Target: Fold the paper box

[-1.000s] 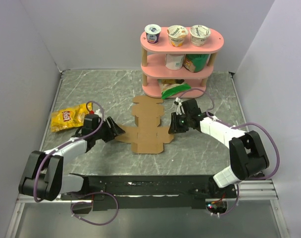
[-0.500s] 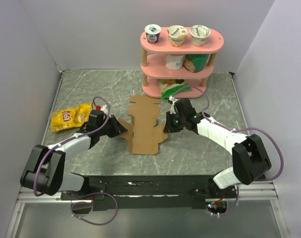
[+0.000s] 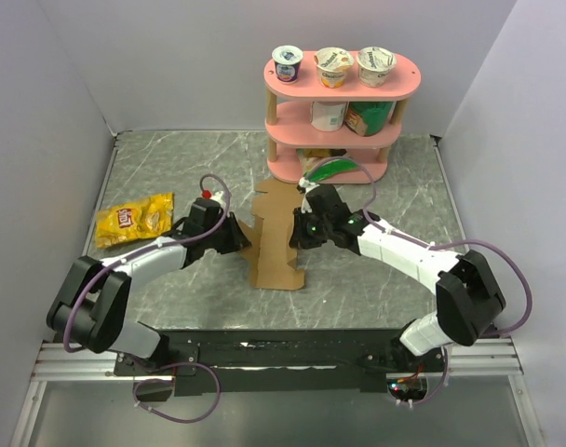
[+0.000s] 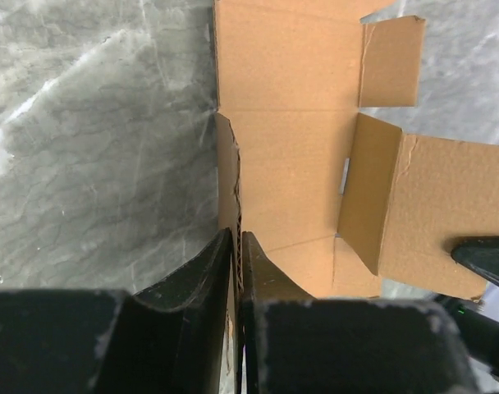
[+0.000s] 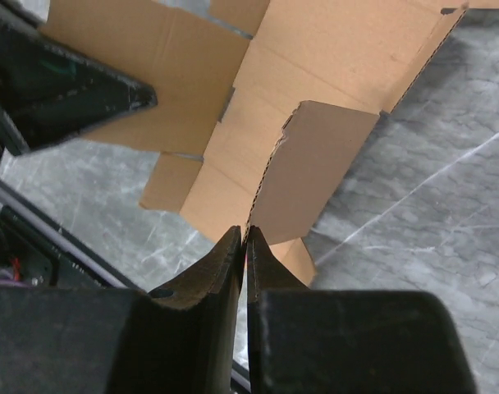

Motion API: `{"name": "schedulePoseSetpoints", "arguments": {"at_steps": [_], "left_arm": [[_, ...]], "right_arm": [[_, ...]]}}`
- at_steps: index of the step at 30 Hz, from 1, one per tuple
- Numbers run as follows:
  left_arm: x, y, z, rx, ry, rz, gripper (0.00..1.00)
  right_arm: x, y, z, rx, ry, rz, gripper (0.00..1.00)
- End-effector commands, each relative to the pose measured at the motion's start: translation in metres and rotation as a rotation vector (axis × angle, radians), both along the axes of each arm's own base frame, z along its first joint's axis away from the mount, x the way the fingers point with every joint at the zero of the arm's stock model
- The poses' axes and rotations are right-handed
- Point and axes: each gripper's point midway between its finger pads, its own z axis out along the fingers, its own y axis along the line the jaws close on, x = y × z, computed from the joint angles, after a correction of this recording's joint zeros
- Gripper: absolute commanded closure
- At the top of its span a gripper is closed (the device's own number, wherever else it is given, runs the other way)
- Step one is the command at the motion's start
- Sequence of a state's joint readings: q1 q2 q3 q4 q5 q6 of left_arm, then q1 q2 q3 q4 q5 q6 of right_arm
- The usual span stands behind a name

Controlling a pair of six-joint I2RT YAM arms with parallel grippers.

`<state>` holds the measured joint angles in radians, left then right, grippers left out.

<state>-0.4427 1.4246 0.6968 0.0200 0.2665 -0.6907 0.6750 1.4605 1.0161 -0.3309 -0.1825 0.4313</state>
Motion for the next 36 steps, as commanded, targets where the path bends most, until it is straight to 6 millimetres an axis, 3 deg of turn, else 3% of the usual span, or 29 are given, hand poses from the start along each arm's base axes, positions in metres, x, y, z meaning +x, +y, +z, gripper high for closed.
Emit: {"name": "schedulePoseSetpoints", "arguments": {"at_steps": [1,5,8,10,11,12,14,17,18,23,24,26,27,33,36], "left_arm": [[0.011,-0.003,0.010,0.069,-0.051,0.014,0.84],[0.014,0.001,0.010,0.162,-0.069,0.028,0.84],[0.014,-0.001,0.008,0.231,-0.071,0.011,0.84],[0.015,-0.005,0.009,0.271,-0.076,-0.001,0.85],[0.016,-0.002,0.002,0.312,-0.067,-0.001,0.85],[0.017,0.002,0.001,0.347,-0.057,0.007,0.85],[0.018,0.003,-0.001,0.380,-0.056,-0.001,0.85],[0.017,0.009,0.000,0.420,-0.061,-0.016,0.85],[0.016,0.010,-0.001,0.431,-0.057,-0.028,0.85],[0.012,0.012,0.010,0.463,-0.078,-0.096,0.85],[0.011,0.012,0.012,0.461,-0.080,-0.101,0.85],[0.006,0.011,0.012,0.456,-0.073,-0.126,0.85],[0.005,0.012,0.012,0.458,-0.073,-0.127,0.85],[-0.006,0.015,0.020,0.425,-0.092,-0.128,0.84],[-0.017,0.007,0.032,0.364,-0.104,-0.176,0.81]], "right_arm": [[0.011,0.007,0.004,-0.020,-0.010,-0.051,0.88],[0.013,-0.003,-0.002,-0.080,-0.019,-0.087,0.87],[0.013,-0.009,-0.005,-0.116,-0.015,-0.102,0.82],[0.014,-0.013,-0.004,-0.127,-0.019,-0.118,0.73],[0.013,-0.013,-0.001,-0.124,-0.021,-0.119,0.65],[0.015,-0.017,0.004,-0.129,-0.039,-0.136,0.47],[0.013,-0.020,0.009,-0.134,-0.046,-0.135,0.22],[0.008,-0.031,0.025,-0.133,-0.096,-0.136,0.04],[0.006,-0.036,0.038,-0.121,-0.142,-0.130,0.01],[-0.002,-0.062,0.060,-0.083,-0.214,-0.159,0.00],[0.007,-0.074,0.061,-0.065,-0.201,-0.192,0.00],[0.009,-0.068,0.063,0.026,-0.161,-0.131,0.00],[0.019,-0.077,0.062,0.042,-0.159,-0.149,0.00],[0.046,-0.062,0.038,0.080,-0.072,-0.103,0.01],[0.042,-0.045,0.036,0.083,-0.109,-0.010,0.02]]}}
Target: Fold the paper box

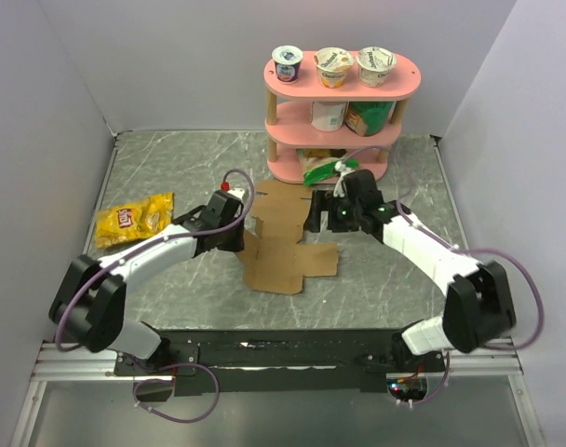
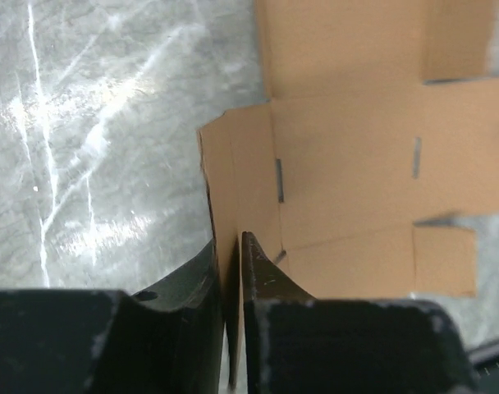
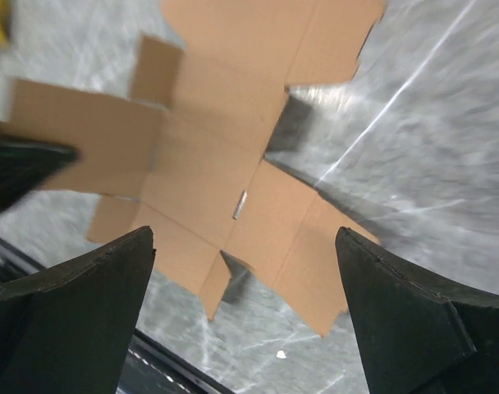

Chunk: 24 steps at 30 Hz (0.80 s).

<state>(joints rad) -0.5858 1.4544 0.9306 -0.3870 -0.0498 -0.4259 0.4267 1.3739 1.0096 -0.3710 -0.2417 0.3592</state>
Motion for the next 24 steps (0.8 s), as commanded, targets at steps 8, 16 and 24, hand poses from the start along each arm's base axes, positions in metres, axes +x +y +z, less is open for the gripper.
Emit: {"name": "schedulePoseSetpoints", "arguments": {"at_steps": [8,16,24], "left_arm": [[-0.003,-0.011,0.054,0.036,-0.071,-0.276,0.80],[-0.003,-0.012,0.046,0.023,-0.073,-0.265,0.77],[0.003,-0.014,0.043,0.025,-0.100,-0.269,0.77]], "right_arm": [[0.008,0.025,-0.030,0.016,0.051,0.083,0.02],[0.039,0.034,-0.060,0.000,0.084,0.029,0.07],[0.065,0.048,-0.079,0.009,0.112,0.004,0.18]]}}
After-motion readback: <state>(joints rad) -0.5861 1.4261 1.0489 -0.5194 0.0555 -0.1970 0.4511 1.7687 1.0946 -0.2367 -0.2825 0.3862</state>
